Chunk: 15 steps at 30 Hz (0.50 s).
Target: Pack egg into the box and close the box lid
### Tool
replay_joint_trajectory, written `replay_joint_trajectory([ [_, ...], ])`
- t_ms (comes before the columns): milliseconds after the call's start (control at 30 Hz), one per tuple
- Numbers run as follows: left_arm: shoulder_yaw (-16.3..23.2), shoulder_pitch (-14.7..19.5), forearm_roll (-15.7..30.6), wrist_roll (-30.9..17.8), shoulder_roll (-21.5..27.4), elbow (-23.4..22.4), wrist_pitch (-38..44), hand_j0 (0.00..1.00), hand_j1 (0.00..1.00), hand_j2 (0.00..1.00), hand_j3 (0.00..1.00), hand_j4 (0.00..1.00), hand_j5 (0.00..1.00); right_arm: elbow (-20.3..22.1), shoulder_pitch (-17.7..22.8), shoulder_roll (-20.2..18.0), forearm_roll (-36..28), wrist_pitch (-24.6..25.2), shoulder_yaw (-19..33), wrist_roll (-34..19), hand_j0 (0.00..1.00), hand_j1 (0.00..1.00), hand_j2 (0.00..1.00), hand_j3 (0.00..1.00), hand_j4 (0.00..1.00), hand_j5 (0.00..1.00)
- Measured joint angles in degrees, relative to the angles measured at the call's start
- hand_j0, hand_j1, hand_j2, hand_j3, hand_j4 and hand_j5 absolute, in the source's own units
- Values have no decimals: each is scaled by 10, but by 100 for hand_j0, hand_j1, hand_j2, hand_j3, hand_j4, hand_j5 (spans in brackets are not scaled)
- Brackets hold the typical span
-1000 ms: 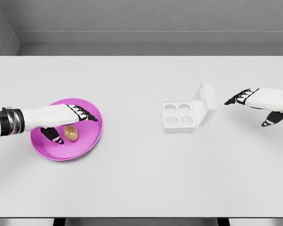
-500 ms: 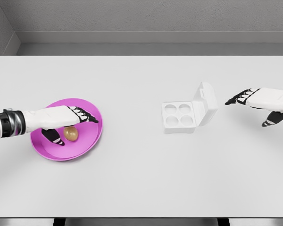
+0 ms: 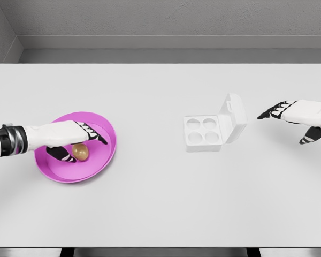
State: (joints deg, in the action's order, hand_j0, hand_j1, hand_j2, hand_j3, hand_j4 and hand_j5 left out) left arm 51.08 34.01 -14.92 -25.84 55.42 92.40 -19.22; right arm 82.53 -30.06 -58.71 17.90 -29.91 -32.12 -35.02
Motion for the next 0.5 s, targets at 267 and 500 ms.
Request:
replay_joint_trajectory([
  [267,-1,-4,2,2,-3,0,1,72,72,72,72,72,72,0,-1,0,0,0,0,0,100,100,100,100,100,100],
  [500,-2,-9,12,-1,1,1,1,47,47,47,47,47,47,0,-1,0,0,0,0,0,100,100,100,100,100,100],
])
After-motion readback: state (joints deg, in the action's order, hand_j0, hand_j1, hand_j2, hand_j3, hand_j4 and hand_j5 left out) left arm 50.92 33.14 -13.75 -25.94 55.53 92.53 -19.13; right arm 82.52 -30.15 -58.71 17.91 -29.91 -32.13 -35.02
